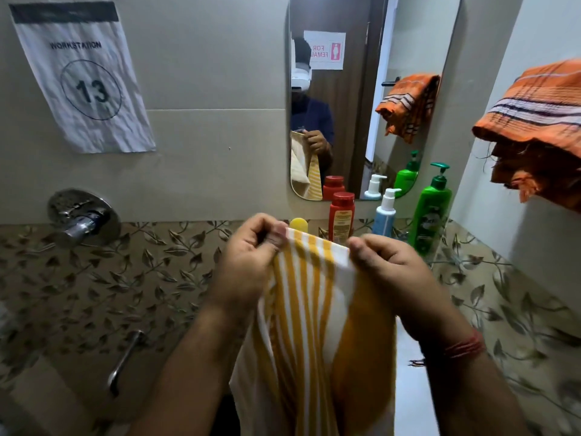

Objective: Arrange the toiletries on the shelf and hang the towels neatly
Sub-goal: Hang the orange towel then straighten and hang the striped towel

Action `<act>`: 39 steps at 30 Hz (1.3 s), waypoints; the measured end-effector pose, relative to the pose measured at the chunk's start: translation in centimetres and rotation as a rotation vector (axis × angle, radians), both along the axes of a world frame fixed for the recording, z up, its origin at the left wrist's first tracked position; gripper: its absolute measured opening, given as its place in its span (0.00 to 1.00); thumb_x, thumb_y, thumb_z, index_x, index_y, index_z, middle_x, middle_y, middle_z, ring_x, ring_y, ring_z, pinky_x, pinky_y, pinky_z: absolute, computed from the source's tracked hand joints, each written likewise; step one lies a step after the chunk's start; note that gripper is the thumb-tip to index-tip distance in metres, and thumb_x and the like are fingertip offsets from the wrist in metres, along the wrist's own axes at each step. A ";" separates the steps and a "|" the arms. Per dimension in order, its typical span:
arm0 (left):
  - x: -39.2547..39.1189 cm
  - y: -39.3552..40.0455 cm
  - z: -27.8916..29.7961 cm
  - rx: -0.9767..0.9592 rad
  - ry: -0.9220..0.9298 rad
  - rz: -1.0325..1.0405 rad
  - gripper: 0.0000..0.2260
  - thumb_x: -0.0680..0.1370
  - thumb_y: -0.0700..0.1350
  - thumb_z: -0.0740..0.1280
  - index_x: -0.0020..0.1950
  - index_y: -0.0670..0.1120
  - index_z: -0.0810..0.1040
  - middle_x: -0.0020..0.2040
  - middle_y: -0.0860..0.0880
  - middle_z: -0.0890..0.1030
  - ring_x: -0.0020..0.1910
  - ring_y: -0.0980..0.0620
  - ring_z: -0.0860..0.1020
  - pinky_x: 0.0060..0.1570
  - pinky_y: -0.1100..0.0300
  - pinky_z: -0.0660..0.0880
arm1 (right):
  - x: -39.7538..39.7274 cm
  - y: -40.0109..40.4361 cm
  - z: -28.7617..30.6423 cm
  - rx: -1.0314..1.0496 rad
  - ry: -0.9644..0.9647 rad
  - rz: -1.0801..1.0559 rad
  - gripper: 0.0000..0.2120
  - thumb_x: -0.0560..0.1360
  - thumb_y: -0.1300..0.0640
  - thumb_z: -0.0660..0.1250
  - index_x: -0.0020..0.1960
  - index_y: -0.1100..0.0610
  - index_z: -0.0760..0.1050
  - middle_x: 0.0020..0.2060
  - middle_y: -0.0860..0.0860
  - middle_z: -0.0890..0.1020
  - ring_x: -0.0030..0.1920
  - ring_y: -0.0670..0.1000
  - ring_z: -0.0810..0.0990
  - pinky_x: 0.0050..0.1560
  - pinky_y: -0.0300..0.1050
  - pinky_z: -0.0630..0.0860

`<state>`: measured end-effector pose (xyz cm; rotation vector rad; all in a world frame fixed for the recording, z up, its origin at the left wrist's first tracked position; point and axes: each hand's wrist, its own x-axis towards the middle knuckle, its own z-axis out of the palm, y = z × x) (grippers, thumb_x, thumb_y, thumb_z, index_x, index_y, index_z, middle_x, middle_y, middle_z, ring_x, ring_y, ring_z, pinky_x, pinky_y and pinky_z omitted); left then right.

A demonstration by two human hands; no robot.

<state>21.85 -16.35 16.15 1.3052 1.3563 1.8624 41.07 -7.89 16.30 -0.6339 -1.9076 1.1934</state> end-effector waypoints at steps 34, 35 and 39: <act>2.6 -4.2 -0.5 -0.148 0.341 -0.137 0.24 0.74 0.54 0.70 0.70 0.55 0.75 0.63 0.58 0.81 0.60 0.60 0.80 0.58 0.59 0.78 | 2.7 -4.5 1.8 0.253 -0.132 -0.086 0.11 0.78 0.48 0.66 0.40 0.52 0.79 0.35 0.47 0.81 0.38 0.46 0.79 0.40 0.46 0.75; 3.7 -4.5 -0.3 -0.164 0.354 -0.225 0.25 0.74 0.54 0.69 0.72 0.53 0.73 0.64 0.57 0.80 0.61 0.60 0.79 0.58 0.61 0.78 | 2.1 -5.1 1.7 0.307 -0.147 -0.059 0.11 0.79 0.48 0.66 0.41 0.51 0.79 0.35 0.47 0.81 0.39 0.48 0.80 0.39 0.49 0.76; 5.6 -5.3 -0.8 -0.110 0.314 -0.314 0.13 0.77 0.52 0.66 0.57 0.47 0.82 0.49 0.50 0.85 0.51 0.55 0.83 0.50 0.60 0.79 | 1.3 -6.2 1.4 0.417 -0.129 -0.068 0.13 0.79 0.48 0.65 0.39 0.51 0.78 0.33 0.48 0.80 0.37 0.47 0.78 0.38 0.51 0.75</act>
